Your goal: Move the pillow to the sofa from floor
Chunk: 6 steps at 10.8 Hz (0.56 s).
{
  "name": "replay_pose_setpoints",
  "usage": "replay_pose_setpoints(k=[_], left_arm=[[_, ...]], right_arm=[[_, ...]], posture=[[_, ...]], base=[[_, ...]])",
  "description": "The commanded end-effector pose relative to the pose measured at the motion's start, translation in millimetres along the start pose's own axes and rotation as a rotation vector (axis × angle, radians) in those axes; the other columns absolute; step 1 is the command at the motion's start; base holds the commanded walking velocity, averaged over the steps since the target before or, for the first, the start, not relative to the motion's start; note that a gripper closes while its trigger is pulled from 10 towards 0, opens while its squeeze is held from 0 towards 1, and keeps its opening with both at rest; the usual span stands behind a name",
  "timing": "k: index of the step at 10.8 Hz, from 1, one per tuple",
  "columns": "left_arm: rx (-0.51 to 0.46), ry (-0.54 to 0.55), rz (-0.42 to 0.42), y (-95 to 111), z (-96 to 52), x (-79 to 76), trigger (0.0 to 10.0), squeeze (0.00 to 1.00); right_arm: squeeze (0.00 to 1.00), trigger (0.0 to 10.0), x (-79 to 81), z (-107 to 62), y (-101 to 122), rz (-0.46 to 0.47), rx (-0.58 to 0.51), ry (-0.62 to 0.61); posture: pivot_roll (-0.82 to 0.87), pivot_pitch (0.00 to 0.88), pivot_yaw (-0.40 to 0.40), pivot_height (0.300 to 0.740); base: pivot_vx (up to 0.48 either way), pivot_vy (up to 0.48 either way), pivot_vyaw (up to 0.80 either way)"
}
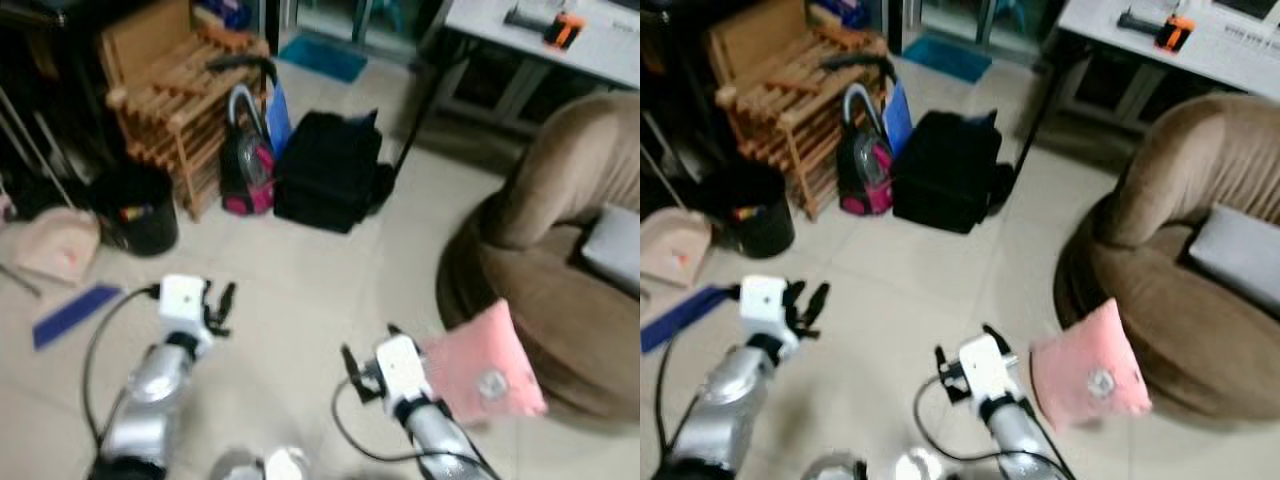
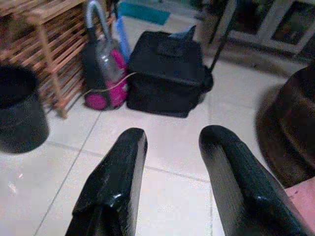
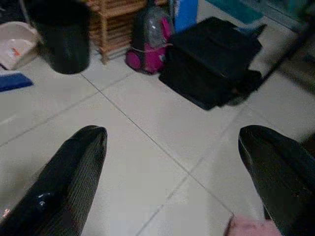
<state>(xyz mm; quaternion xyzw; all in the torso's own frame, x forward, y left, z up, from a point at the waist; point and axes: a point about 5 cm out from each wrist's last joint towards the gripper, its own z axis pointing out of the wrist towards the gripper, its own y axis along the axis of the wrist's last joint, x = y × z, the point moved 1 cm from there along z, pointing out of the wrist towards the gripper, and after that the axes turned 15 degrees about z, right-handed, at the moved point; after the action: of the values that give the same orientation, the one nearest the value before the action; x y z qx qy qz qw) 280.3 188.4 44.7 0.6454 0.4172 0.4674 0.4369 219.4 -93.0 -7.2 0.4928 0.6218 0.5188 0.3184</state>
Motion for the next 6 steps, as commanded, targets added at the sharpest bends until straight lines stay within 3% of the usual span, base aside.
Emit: replay_pose_setpoints(k=[1,6], left_arm=[[-0.004,-0.032,-0.009,1.9,1.7,-9.6,10.0,0.0],[0.01,-0.037,-0.009,2.1,1.3,-10.2,10.0,0.0]], right_arm=[[0.0,10.0,-10.4,-6.0,-6.1,-0.005,0.031,-0.034],[0.0,10.0,-6.5,-6.5,-6.0,0.002,0.037,-0.028]], posture=[[0.05,0.18,-0.106,0.74],[0.05,0.191,-0.099,0.74]], base=[[0.465,0.0,0.0],[0.465,0.0,0.0]])
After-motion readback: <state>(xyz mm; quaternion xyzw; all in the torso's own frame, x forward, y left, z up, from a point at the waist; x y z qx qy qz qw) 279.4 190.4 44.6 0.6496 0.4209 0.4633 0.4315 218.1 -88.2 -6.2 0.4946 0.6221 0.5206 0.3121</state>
